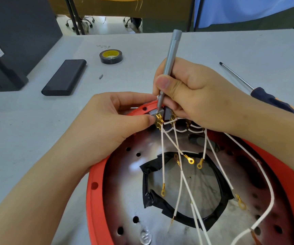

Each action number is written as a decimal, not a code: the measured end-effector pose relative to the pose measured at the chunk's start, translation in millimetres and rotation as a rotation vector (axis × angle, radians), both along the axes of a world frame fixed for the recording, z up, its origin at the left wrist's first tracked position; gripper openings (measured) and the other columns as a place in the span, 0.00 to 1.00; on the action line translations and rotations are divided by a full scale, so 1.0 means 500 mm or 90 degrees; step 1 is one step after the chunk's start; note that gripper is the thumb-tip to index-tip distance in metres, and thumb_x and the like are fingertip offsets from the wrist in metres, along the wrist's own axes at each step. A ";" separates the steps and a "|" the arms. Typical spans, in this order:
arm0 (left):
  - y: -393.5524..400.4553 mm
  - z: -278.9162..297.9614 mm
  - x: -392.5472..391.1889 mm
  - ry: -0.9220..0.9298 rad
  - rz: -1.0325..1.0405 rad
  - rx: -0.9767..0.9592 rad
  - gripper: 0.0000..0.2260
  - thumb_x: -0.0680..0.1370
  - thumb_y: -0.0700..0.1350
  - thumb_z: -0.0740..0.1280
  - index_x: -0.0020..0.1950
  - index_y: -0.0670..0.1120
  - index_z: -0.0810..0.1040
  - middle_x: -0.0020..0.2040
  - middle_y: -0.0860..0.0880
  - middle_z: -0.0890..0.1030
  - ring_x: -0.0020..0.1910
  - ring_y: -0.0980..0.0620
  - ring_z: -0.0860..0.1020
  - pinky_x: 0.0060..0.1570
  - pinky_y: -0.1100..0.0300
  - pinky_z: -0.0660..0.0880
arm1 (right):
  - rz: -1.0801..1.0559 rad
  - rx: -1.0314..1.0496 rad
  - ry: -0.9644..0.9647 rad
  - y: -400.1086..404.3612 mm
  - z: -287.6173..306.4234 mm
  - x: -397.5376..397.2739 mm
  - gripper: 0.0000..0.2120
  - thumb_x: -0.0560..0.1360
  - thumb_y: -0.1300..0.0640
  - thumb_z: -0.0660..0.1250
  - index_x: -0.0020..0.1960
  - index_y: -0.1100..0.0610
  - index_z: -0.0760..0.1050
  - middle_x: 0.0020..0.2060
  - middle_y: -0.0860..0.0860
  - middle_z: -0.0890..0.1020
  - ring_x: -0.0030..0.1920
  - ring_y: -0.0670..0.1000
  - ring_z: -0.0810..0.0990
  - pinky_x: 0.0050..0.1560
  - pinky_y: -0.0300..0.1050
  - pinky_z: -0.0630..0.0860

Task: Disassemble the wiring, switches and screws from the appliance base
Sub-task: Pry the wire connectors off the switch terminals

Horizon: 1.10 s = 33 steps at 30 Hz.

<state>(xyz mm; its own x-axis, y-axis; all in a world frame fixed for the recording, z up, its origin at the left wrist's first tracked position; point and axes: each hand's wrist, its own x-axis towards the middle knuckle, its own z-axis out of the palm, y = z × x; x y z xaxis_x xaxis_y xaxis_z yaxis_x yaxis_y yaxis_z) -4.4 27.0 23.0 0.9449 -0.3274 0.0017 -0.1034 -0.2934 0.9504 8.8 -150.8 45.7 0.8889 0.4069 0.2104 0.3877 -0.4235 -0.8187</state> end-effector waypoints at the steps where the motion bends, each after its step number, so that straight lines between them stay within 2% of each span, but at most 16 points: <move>1: 0.000 0.000 0.000 -0.001 0.000 0.000 0.15 0.66 0.46 0.71 0.51 0.58 0.84 0.45 0.57 0.85 0.46 0.58 0.84 0.49 0.63 0.79 | 0.001 0.002 0.006 0.001 0.001 0.001 0.11 0.82 0.56 0.56 0.42 0.51 0.70 0.24 0.44 0.71 0.22 0.40 0.70 0.25 0.29 0.65; 6: 0.000 0.002 -0.001 0.006 -0.012 -0.005 0.15 0.69 0.42 0.74 0.52 0.58 0.84 0.46 0.56 0.85 0.46 0.57 0.84 0.49 0.66 0.77 | 0.012 0.001 0.046 0.006 0.005 0.008 0.12 0.82 0.57 0.55 0.40 0.53 0.69 0.21 0.38 0.72 0.22 0.37 0.72 0.24 0.27 0.66; 10: 0.000 0.003 -0.001 0.005 -0.010 -0.003 0.15 0.68 0.44 0.73 0.52 0.59 0.84 0.45 0.57 0.85 0.45 0.57 0.84 0.49 0.67 0.77 | 0.026 0.002 0.065 0.008 0.009 0.011 0.12 0.82 0.58 0.55 0.40 0.53 0.69 0.21 0.38 0.72 0.22 0.36 0.73 0.23 0.27 0.67; 15: 0.001 0.001 0.000 0.008 -0.012 0.002 0.16 0.67 0.46 0.72 0.53 0.58 0.83 0.46 0.56 0.85 0.46 0.57 0.84 0.50 0.62 0.79 | 0.041 0.007 0.071 0.005 0.007 0.010 0.12 0.82 0.59 0.54 0.40 0.53 0.68 0.21 0.36 0.73 0.23 0.35 0.74 0.24 0.26 0.67; 24: 0.001 0.000 0.000 -0.001 -0.013 -0.002 0.16 0.67 0.45 0.71 0.52 0.60 0.83 0.45 0.57 0.85 0.46 0.58 0.84 0.49 0.67 0.77 | 0.051 0.016 0.057 0.002 0.004 0.008 0.12 0.82 0.60 0.54 0.41 0.53 0.68 0.22 0.37 0.73 0.24 0.36 0.74 0.25 0.26 0.67; 27: 0.001 0.002 -0.001 0.003 -0.014 0.002 0.16 0.67 0.46 0.71 0.52 0.60 0.83 0.46 0.57 0.85 0.46 0.57 0.84 0.49 0.63 0.79 | 0.052 0.016 0.062 0.002 0.006 0.008 0.12 0.82 0.60 0.54 0.41 0.53 0.68 0.22 0.37 0.73 0.24 0.36 0.74 0.25 0.26 0.67; 29: 0.000 0.001 -0.001 0.003 -0.009 0.005 0.16 0.67 0.46 0.71 0.53 0.59 0.83 0.46 0.57 0.85 0.47 0.57 0.84 0.51 0.60 0.77 | 0.048 0.012 0.060 0.002 0.007 0.006 0.12 0.82 0.60 0.54 0.41 0.53 0.68 0.22 0.37 0.73 0.24 0.36 0.74 0.25 0.26 0.67; 33: -0.002 0.000 0.000 0.020 0.010 -0.009 0.16 0.67 0.45 0.74 0.54 0.56 0.83 0.46 0.56 0.85 0.48 0.56 0.83 0.54 0.57 0.76 | 0.001 0.054 0.059 0.000 0.011 0.007 0.12 0.82 0.58 0.55 0.41 0.54 0.70 0.22 0.42 0.71 0.19 0.40 0.70 0.23 0.28 0.66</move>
